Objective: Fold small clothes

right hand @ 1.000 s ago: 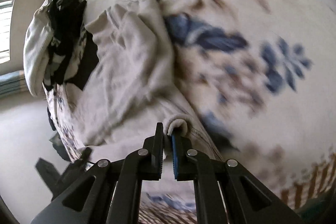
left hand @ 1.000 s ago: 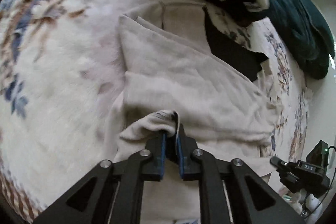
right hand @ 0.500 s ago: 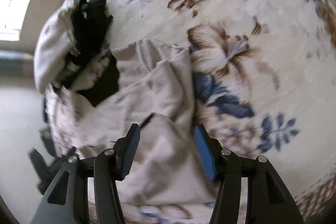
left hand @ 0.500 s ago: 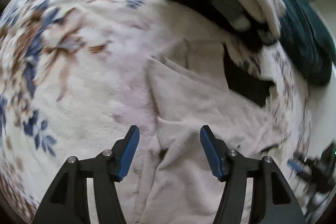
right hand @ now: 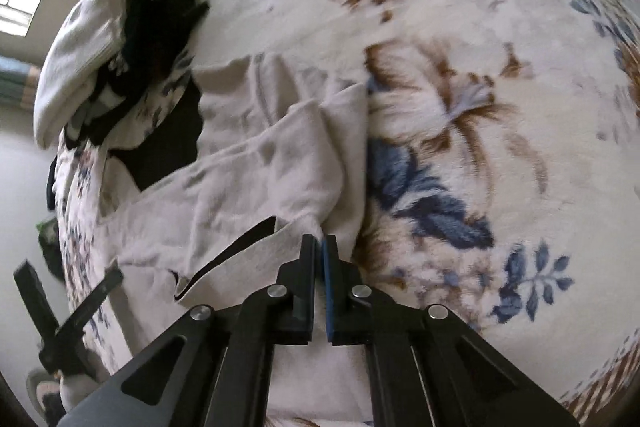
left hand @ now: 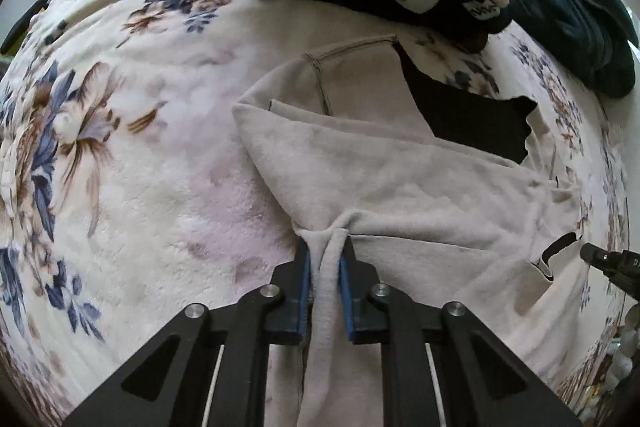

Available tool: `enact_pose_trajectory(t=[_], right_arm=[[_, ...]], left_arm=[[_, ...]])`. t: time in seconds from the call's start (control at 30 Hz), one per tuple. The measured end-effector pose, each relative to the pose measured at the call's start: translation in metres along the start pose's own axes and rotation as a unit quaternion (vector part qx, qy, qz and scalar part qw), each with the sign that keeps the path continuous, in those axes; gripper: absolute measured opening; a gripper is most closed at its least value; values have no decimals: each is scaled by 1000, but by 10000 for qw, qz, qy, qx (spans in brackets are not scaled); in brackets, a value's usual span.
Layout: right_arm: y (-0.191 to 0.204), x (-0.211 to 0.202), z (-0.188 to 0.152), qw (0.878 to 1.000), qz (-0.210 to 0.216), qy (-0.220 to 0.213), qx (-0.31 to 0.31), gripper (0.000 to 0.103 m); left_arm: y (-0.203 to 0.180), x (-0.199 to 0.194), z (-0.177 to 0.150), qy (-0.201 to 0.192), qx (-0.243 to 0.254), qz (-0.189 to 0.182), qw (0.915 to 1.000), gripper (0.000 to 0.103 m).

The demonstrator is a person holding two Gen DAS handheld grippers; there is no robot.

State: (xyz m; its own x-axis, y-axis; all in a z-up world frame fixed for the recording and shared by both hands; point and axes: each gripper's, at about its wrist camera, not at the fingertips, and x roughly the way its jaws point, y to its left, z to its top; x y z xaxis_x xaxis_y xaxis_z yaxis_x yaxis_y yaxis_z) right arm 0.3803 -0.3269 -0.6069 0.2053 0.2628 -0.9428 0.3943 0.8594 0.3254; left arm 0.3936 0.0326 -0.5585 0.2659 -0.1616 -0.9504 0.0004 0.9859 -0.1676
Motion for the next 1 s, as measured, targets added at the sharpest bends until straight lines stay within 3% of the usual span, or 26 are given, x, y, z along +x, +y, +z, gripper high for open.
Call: enact_pose_trajectory(t=[0.13,0.27,0.4,0.47,0.57,0.7,0.9,1.0], right_arm=[[-4,-12,1,9996,7,-169,235,3],[-1,-33,-6,9995,101,-269,140,3],[-2,-32,-10,9995,-76,-292,87,3],[-5,-27,-8,9995,-88,-263,174,3],[-5,-19,-6,9997,-62,-92,203,3],[-1,-15,-4,9998,14,95,151,4],[4,-12,-3,9996,-5,222,145,6],[6,-9,-2,9995,-16,297,69,17]], left_arm=[[5,-29,-10,-199,-42,-127,9997,11],[16,-54,-21,-366,-170,30,9992,5],[40,-46,-17,-313,-542,88,9980,5],[42,-36,-12,-214,-634,-107,9977,5],[37,-35,-7,-152,-618,-695,9955,7],[23,-42,-11,-184,-370,-884,9952,24],[0,-33,-14,-50,108,-621,9980,24],[-6,-24,-14,-29,329,-352,9988,24]])
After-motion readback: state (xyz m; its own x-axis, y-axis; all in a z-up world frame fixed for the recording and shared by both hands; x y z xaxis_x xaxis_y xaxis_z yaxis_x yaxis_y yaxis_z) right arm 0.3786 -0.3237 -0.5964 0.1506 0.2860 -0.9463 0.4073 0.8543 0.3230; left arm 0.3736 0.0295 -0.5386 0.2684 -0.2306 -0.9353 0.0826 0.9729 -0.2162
